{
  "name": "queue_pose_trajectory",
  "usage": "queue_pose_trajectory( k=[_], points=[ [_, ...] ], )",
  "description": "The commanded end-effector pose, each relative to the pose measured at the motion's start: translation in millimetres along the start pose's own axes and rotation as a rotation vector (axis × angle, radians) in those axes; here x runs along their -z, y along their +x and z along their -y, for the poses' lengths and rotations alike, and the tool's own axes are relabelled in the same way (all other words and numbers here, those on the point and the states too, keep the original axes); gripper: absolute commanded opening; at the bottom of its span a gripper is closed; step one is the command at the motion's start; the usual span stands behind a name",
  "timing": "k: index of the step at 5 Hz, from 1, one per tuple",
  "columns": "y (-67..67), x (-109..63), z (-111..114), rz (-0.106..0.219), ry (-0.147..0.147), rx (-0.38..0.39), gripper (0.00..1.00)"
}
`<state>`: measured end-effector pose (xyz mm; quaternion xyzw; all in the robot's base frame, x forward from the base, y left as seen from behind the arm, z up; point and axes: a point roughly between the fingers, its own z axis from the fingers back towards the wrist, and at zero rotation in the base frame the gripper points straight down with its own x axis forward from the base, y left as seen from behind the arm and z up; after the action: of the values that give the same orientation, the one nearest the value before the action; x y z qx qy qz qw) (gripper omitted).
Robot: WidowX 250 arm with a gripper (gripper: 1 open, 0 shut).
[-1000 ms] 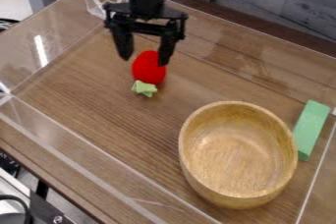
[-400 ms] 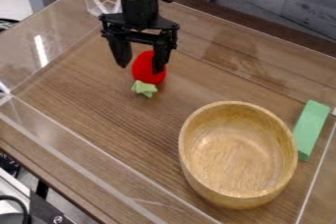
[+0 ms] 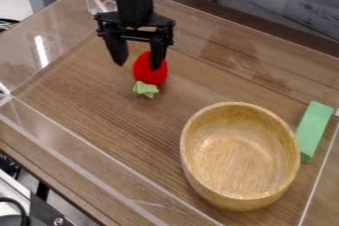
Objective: Move the red fruit to the right
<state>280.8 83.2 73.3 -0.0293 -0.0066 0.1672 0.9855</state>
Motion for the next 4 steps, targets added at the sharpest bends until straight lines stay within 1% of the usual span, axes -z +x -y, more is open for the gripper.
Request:
queue_pose_trajectory(
  k=[1, 2, 4],
  points=[
    [10.8, -14.5, -7, 0.041, -0.003, -0.023, 1.00],
    [18.1, -21.3, -11, 0.051, -0.003, -0.043, 1.00],
    [17.5, 0.8, -3, 0.063, 0.010, -0.234, 1.00]
  ],
)
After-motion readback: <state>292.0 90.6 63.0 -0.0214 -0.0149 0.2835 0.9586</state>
